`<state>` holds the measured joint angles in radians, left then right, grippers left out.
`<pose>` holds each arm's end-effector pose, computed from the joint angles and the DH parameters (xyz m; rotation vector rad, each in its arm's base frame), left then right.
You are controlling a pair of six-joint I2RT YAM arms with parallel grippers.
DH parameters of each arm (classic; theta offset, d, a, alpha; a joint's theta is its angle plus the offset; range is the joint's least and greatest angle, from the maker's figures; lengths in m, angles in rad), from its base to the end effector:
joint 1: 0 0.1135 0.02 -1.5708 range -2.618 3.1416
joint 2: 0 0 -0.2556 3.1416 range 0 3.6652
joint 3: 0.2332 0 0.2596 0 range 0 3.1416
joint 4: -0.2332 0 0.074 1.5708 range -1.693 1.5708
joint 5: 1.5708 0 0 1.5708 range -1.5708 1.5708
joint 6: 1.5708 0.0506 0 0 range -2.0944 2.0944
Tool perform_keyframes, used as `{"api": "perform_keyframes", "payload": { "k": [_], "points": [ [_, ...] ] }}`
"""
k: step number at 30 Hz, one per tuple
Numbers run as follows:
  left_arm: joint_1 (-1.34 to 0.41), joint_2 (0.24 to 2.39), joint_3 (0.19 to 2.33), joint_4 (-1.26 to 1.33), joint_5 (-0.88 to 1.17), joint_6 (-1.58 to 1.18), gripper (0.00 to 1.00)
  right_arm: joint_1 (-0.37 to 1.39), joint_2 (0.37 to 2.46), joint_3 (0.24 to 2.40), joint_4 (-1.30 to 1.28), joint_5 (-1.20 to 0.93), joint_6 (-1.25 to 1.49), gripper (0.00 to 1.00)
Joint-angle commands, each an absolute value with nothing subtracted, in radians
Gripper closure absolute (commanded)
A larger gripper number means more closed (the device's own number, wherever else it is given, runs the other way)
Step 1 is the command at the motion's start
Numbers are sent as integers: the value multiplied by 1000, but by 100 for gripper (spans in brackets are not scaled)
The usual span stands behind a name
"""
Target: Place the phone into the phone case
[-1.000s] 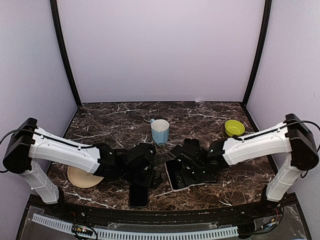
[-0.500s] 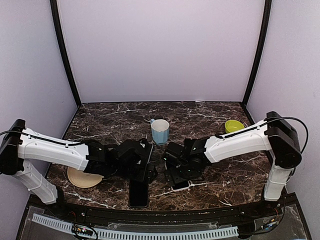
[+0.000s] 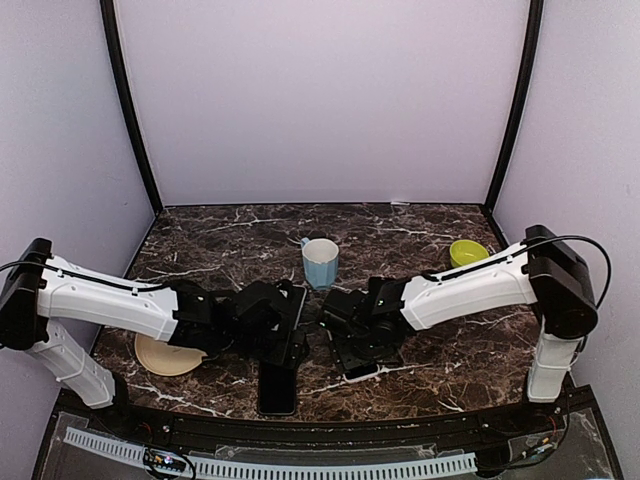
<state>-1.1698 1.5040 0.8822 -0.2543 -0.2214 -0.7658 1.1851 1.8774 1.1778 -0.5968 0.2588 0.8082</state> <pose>0.1360 -0.2923 0.1754 0.4045 2.4782 -0.5900 0.1483 0.3308 0.1221 -0.4708 2.7345 0.1255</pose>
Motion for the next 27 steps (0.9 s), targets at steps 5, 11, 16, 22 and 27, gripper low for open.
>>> {"api": "perform_keyframes", "payload": {
  "k": [5,11,16,22,27],
  "points": [
    [-1166,1525,882,-171,-180,-742,13,1201,1815,1112,-551,258,774,60],
    [-1117,1544,746,255,-47,-811,2,1226,1668,1013,-376,286,725,65],
    [-1062,1606,642,622,75,-941,1,1243,1568,945,-294,333,673,66],
    [-1060,1655,709,702,129,-894,1,1284,1470,889,-212,390,597,66],
    [-1060,1661,700,755,109,-884,15,1317,1395,840,-152,408,547,67]
  ]
}}
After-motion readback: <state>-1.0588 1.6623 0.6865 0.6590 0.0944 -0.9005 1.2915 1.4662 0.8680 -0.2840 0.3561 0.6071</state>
